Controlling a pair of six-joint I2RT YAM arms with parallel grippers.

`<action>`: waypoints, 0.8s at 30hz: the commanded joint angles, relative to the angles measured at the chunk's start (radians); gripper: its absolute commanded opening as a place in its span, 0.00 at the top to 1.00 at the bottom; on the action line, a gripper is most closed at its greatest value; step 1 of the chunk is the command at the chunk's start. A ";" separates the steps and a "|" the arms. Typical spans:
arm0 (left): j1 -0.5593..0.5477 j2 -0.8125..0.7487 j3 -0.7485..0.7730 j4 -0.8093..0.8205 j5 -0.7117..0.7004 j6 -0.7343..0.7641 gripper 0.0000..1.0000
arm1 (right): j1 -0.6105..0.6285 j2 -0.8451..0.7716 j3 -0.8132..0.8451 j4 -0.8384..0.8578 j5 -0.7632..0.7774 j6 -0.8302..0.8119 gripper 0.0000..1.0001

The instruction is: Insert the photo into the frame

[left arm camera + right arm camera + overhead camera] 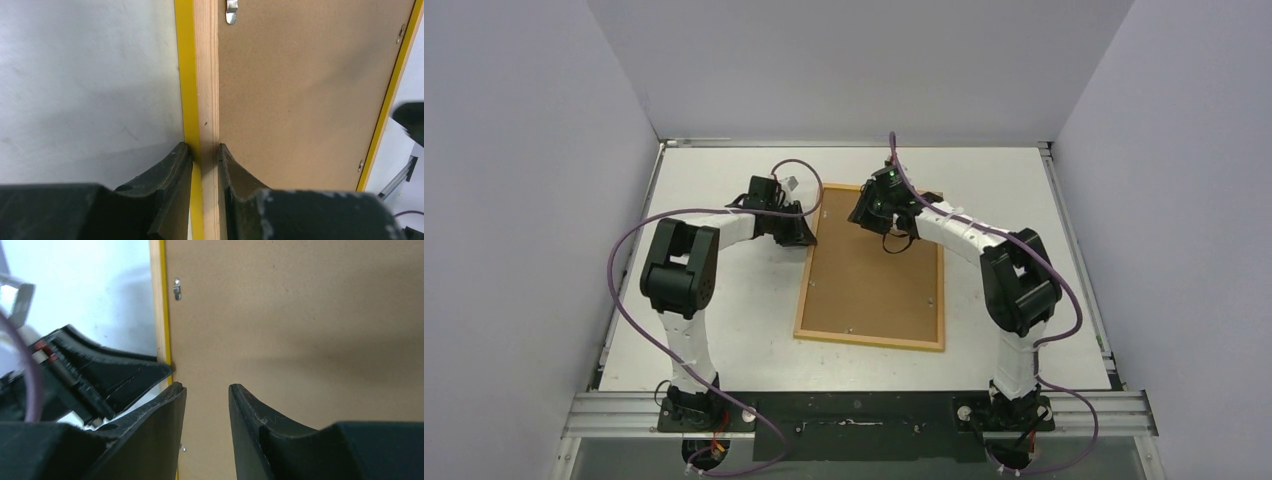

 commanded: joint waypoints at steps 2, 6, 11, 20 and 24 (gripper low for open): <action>-0.055 -0.048 -0.129 -0.062 0.061 -0.001 0.92 | -0.008 0.065 0.039 0.013 -0.058 0.023 0.63; -0.057 -0.070 -0.181 -0.056 0.081 0.003 0.96 | -0.009 0.112 0.046 0.098 -0.107 0.052 0.62; -0.057 -0.091 -0.194 -0.068 0.080 0.012 0.96 | -0.002 0.178 0.076 0.147 -0.145 0.078 0.63; -0.057 -0.086 -0.197 -0.067 0.090 0.017 0.96 | 0.012 0.245 0.085 0.246 -0.171 0.079 0.63; -0.057 -0.078 -0.197 -0.069 0.092 0.021 0.96 | 0.021 0.275 0.094 0.262 -0.157 0.070 0.66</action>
